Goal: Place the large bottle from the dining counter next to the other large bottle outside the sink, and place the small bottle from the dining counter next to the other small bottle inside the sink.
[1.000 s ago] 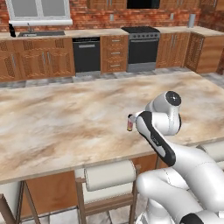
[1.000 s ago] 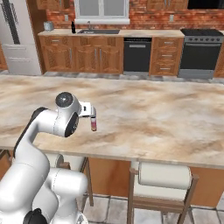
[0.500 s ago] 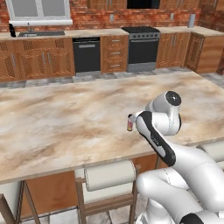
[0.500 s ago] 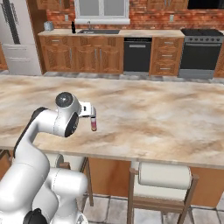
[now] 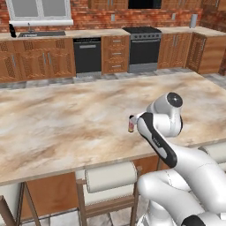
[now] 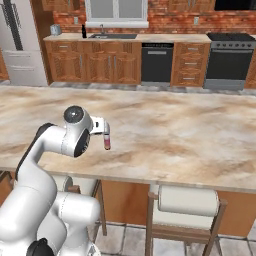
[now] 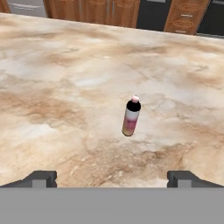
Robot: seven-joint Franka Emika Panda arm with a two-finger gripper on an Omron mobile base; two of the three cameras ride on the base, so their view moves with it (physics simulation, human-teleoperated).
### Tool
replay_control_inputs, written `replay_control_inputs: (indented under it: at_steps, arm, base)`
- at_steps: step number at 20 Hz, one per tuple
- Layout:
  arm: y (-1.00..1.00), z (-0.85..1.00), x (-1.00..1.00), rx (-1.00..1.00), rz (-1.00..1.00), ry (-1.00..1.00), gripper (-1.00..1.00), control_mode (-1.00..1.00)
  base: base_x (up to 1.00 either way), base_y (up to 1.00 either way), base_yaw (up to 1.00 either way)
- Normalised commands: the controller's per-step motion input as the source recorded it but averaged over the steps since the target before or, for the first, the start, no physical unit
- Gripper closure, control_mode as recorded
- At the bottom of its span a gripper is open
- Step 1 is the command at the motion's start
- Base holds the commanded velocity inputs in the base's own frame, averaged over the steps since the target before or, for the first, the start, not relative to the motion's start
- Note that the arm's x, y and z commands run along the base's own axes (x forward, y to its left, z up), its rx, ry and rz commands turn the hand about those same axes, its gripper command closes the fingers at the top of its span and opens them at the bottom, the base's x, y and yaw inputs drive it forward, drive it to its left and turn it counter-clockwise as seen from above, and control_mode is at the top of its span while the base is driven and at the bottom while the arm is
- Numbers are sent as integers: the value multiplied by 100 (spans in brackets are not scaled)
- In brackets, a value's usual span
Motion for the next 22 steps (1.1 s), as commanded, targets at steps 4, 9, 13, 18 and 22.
replay_control_inputs:
  at_steps: [4,9,13,18,22]
  arm:
    - [0,-15,0,-1,0,0,-100,-100]
    - [0,-14,0,-4,-1,0,-100,-100]
    - [0,-11,11,-9,-4,0,-100,-100]
    - [0,-4,31,-2,-1,0,-100,-100]
    - [0,0,35,0,0,0,-100,-100]
  base:
    - [0,0,0]
    - [0,0,0]
    - [0,0,0]
    - [0,0,0]
    - [0,0,0]
